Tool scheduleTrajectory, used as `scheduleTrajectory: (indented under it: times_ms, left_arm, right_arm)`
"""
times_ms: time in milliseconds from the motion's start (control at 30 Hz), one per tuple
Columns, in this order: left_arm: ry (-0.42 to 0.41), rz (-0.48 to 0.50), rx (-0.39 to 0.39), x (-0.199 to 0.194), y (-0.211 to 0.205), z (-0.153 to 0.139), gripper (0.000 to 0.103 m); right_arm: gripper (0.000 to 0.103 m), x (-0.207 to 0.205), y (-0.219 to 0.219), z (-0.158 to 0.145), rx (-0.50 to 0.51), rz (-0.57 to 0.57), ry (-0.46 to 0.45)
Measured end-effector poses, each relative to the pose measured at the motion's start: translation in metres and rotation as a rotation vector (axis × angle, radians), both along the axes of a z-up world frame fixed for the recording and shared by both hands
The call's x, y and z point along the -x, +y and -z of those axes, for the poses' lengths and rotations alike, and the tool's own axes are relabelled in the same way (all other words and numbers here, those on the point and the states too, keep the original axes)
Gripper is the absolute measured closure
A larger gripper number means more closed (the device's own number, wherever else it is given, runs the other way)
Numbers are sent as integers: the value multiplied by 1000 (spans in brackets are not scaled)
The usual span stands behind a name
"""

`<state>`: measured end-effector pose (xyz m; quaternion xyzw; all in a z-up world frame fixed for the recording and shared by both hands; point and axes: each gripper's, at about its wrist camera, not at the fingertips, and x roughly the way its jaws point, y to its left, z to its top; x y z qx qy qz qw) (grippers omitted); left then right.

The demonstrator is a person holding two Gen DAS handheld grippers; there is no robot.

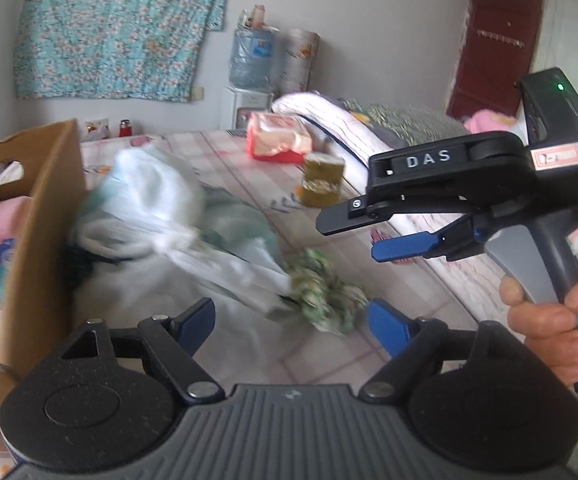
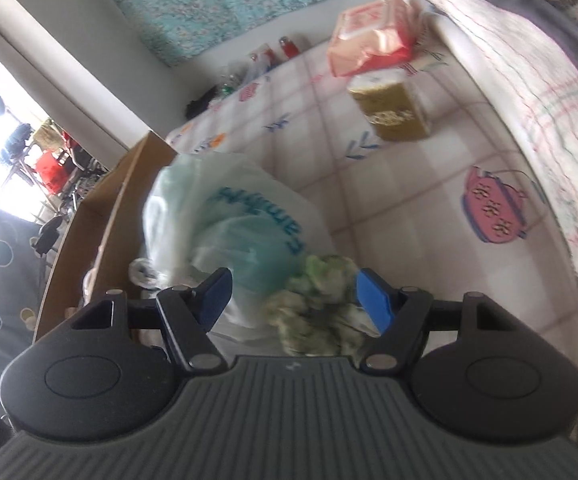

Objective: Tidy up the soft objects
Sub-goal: 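Move the right tool back to the green floral cloth, then close the right tool on the green floral cloth and lift it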

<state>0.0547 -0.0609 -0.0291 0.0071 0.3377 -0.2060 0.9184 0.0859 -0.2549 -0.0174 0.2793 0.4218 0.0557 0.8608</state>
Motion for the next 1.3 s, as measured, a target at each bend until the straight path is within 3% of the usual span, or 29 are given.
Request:
scheduleTrajectory:
  times_ms: [233, 600, 767, 933, 1300]
  left_arm:
    - [46, 38, -43, -10, -29, 19, 42]
    - [95, 55, -79, -37, -42, 45, 56]
    - [89, 61, -72, -37, -44, 53, 69]
    - [80, 56, -84, -39, -46, 56, 89]
    - [22, 74, -55, -28, -42, 35, 94]
  right_arm:
    - [36, -13, -12, 29, 17, -13, 58]
    - [52, -32, -25, 58, -89, -35, 89]
    - [65, -31, -28, 62, -117, -67, 89]
    - [80, -29, -28, 64, -103, -75, 90]
    - [88, -12, -31, 46, -106, -40, 39]
